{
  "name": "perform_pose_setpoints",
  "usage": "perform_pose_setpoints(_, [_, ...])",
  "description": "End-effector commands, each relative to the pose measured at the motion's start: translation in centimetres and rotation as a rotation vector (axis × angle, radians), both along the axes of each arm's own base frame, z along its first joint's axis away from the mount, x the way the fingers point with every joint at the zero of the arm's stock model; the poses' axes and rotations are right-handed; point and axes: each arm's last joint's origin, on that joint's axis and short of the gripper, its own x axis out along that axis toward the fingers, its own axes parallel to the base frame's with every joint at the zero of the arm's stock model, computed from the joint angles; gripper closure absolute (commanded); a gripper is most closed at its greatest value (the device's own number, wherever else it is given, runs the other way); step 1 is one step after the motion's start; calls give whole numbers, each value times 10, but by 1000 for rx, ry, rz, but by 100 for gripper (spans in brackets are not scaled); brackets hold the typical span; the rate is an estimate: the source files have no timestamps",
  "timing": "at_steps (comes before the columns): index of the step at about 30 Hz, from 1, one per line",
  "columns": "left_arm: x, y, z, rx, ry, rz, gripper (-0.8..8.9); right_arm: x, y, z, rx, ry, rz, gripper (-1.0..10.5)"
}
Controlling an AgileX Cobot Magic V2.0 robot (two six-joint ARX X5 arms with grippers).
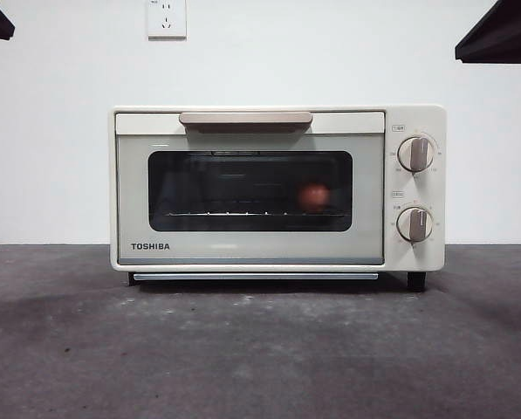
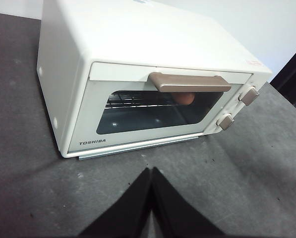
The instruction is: Eggoven
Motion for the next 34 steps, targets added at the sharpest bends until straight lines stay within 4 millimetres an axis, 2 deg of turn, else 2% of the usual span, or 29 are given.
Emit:
perform_pose_setpoints(1, [0,0,4,14,-24,-5,806,0,1,4,9,-27,3,943])
perform_pose_setpoints(13, [1,0,4,19,-29,-7,806,0,1,4,9,-28,3,943])
perform_pose_setpoints(17, [-1,2,6,189,-161,-31,806,0,1,4,9,-28,3,943])
perform_pose_setpoints(24, [-14,21,11,319,-393,176,806,0,1,4,9,-28,3,943])
perform_pose_setpoints(28, [-22,30,-3,351,-465,272,806,0,1,4,9,-28,3,943])
perform_pose_setpoints(34, [-25,37,-53,372,-431,354,806,0,1,4,9,-28,3,943])
